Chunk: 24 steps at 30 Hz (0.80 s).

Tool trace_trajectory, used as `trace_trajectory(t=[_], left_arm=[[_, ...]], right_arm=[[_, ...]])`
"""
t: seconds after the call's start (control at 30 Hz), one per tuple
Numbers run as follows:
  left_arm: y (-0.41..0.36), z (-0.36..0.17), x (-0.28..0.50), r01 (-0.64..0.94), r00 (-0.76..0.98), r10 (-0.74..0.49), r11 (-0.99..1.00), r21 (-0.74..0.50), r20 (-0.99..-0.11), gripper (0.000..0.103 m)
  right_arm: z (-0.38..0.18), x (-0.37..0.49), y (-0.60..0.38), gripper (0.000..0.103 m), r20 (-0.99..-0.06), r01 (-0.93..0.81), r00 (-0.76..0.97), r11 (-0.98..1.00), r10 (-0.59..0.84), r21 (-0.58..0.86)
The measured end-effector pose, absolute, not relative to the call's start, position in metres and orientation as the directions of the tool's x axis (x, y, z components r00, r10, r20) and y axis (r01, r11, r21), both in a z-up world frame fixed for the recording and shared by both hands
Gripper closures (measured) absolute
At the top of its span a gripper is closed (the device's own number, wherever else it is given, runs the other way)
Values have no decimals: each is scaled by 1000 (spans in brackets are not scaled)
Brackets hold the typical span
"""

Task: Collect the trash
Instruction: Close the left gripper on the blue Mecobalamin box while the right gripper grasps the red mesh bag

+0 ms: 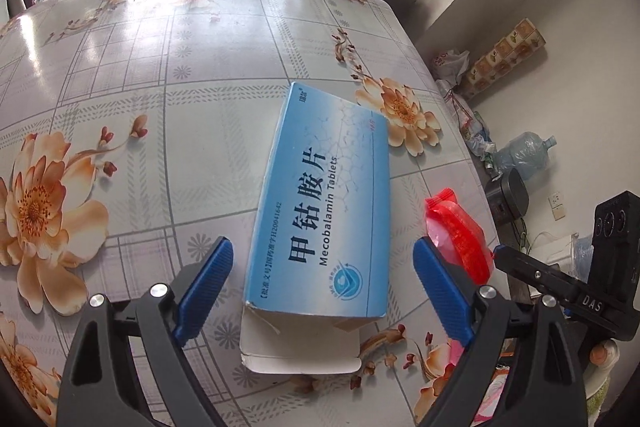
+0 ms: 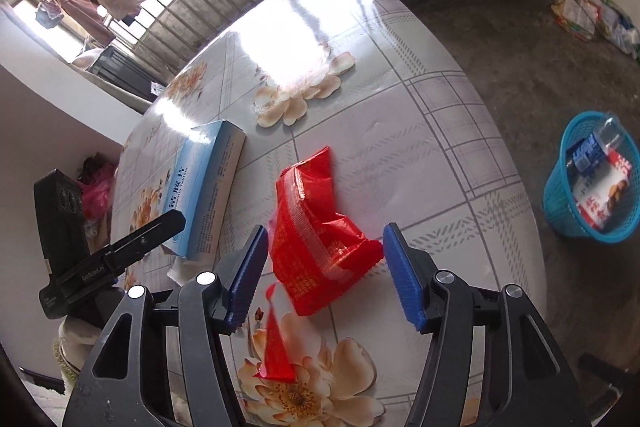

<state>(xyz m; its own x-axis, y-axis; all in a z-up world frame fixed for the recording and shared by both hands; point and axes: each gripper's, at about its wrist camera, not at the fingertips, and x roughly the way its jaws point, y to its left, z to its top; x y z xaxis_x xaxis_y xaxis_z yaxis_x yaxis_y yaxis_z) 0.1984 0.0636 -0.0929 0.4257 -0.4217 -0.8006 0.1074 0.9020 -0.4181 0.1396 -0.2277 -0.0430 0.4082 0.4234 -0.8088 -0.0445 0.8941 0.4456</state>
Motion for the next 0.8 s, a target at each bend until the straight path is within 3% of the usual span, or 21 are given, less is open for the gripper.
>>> trace_trajectory(t=[0.47, 0.8], left_arm=[[27, -100, 212, 198, 480, -271, 960, -198, -834, 14], [24, -101, 212, 210, 500, -234, 967, -146, -834, 29]], right_arm=[[-54, 153, -206, 41, -825, -102, 384, 907, 414, 408], [-57, 156, -202, 41, -843, -114, 367, 918, 394, 379]])
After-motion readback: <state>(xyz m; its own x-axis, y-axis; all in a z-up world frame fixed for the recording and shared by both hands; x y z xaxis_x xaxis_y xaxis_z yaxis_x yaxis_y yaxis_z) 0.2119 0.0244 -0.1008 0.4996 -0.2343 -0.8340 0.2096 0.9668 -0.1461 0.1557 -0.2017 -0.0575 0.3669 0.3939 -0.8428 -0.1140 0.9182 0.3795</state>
